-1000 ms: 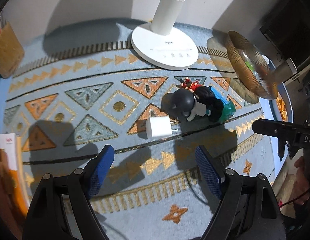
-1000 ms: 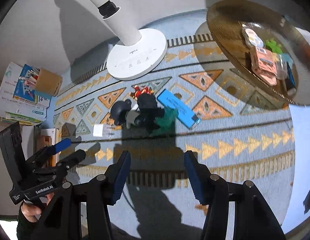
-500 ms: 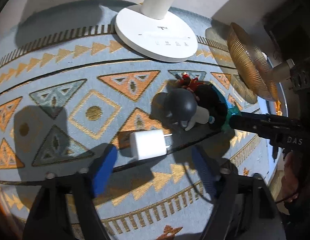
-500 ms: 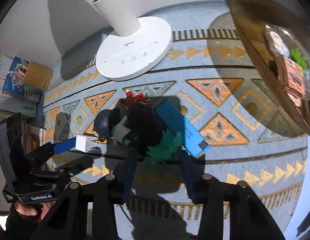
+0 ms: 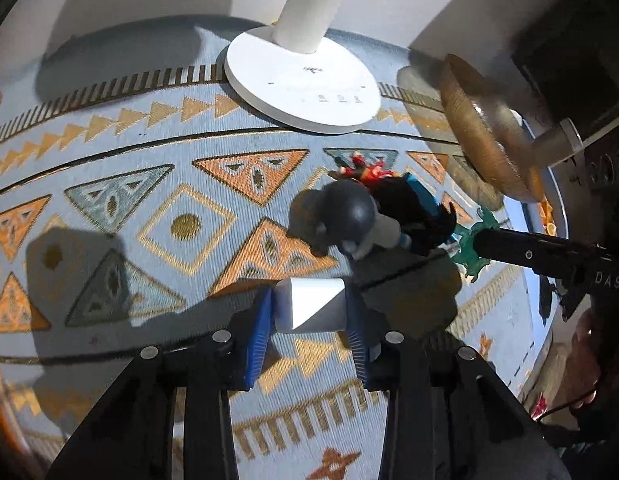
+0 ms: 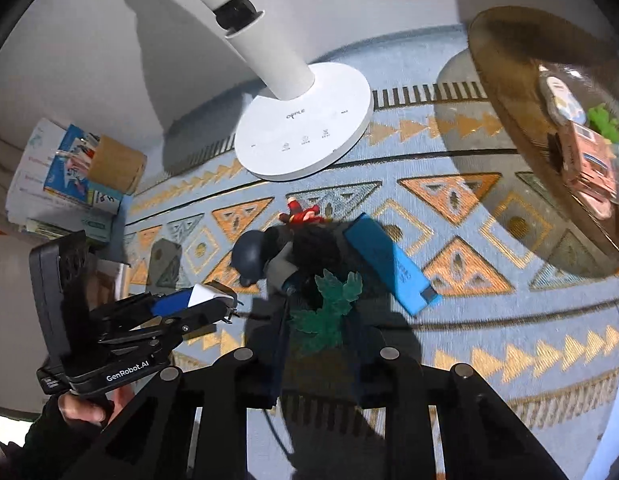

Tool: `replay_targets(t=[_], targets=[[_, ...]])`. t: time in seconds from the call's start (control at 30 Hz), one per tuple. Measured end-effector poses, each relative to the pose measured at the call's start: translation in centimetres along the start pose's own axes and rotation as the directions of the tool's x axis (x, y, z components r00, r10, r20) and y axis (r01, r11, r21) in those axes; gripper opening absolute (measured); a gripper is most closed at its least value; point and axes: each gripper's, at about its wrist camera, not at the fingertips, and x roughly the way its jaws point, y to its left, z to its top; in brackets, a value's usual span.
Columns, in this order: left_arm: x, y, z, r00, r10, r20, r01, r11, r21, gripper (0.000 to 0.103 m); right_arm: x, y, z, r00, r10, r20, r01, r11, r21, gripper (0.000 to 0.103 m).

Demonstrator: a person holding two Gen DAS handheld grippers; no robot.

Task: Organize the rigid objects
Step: 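Carry the white charger and green toy over the amber plate and open both tools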

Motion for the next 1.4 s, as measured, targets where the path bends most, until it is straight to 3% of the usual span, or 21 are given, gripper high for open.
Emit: replay_targets(t=[0.17, 0.33, 0.53, 0.57, 0.63, 0.67, 0.83, 1.0, 1.23, 1.4], targets=[[-1.3, -0.5, -0.7, 1.000, -0.023, 0.020, 0.023, 1.000, 0.004, 0.032, -1.6, -1.6, -2.4, 0.997, -0.079, -0.014, 0.079, 0.995, 0.057, 0.025], [-1.6, -2.6, -1.4, 0.999, -0.040, 0.015, 0.039, 0.997, 0.071, 0.032, -1.7, -4.2, -5.1, 0.998, 0.061, -0.035, -0.055, 0.987, 0.153, 0.025], [-1.3, -4.5, -2.4, 0.999, -0.050, -0.006, 0.051, 0.991, 0.127, 0.032, -1.9, -9.0, -9.6, 0.997, -0.064, -0.034, 0.070, 0.963, 0.259, 0.025], [-1.2, -4.6, -2.5, 0.999, -0.051, -0.009, 0.052, 0.990, 0.129, 0.032, -2.5, -9.6, -10.1, 0.997, -0.070, -0.024, 0.074, 0.958, 0.277, 0.027], [-1.0, -4.7, -2.8, 0.998, -0.055, -0.020, 0.057, 0.991, 0.124, 0.032, -3.4, -10.5, -10.8, 0.995, -0.094, -0.017, 0.094, 0.947, 0.306, 0.043], [-0.9, -4.8, -3.0, 0.998, -0.055, -0.023, 0.057, 0.991, 0.123, 0.032, -3.9, -10.8, -11.2, 0.992, -0.123, -0.019, 0.123, 0.941, 0.314, 0.047], [-1.0, -6.0, -3.4, 0.998, -0.056, -0.028, 0.059, 0.986, 0.158, 0.032, -5.0, -10.6, -11.8, 0.992, -0.130, -0.007, 0.125, 0.938, 0.324, 0.049], [-1.0, -6.7, -3.8, 0.998, -0.047, -0.034, 0.052, 0.981, 0.187, 0.032, -3.4, -9.2, -12.8, 0.988, -0.147, -0.052, 0.155, 0.945, 0.286, 0.054], [-1.2, -6.5, -5.0, 0.999, -0.019, -0.048, 0.028, 0.983, 0.183, 0.032, -1.6, -8.1, -10.9, 0.974, -0.227, -0.007, 0.221, 0.940, 0.259, 0.056], [-1.6, -6.0, -5.4, 0.999, -0.013, -0.036, 0.018, 0.989, 0.146, 0.032, -1.1, -7.3, -10.3, 0.952, -0.307, 0.012, 0.299, 0.935, 0.191, 0.046]])
